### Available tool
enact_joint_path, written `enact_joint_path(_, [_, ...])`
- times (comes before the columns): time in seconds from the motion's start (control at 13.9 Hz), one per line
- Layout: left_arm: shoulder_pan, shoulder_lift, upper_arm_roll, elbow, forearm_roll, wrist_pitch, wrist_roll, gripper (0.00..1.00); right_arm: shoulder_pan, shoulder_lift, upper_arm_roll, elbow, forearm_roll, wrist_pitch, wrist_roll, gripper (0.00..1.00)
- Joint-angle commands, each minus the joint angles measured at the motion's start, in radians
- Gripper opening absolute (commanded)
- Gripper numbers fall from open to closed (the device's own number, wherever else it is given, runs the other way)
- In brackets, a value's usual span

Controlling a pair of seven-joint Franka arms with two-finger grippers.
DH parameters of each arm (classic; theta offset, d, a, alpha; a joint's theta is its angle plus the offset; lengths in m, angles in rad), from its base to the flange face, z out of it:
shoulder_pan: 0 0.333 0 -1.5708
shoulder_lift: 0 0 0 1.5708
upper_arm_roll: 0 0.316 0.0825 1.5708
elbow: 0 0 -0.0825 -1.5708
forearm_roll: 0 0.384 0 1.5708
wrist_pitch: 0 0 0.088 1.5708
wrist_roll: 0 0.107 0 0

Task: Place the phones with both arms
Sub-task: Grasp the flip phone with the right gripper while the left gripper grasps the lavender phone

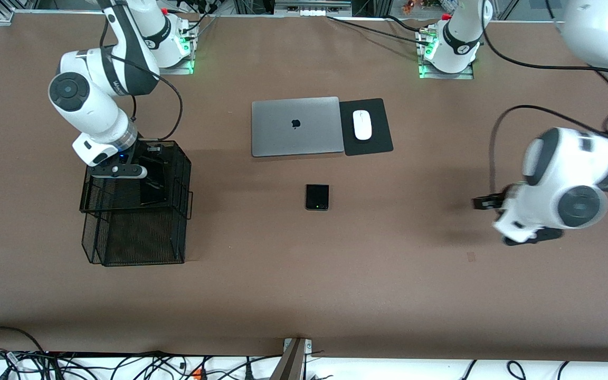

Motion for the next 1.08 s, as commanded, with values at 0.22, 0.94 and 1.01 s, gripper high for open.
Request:
enact_joint_path(0.22, [0.233,0.062,-0.015,-0.04,0.064,0.137,0.369,1.0,0.051,0.047,0.031,0.29,0.06,-0.228,0.053,1.0])
enact_joint_path(0.94, [0.431,0.061,-0.026,-0.337,0.138,0.652,0.555,1.0,0.266,0.52,0.183,0.81,0.16,-0.24,0.679,1.0])
enact_joint_path(1.01, [0.436,0.061,-0.026,-0.359,0.138,0.68,0.555,1.0,0.273,0.571,0.198,0.863,0.158,-0.239,0.72,1.0])
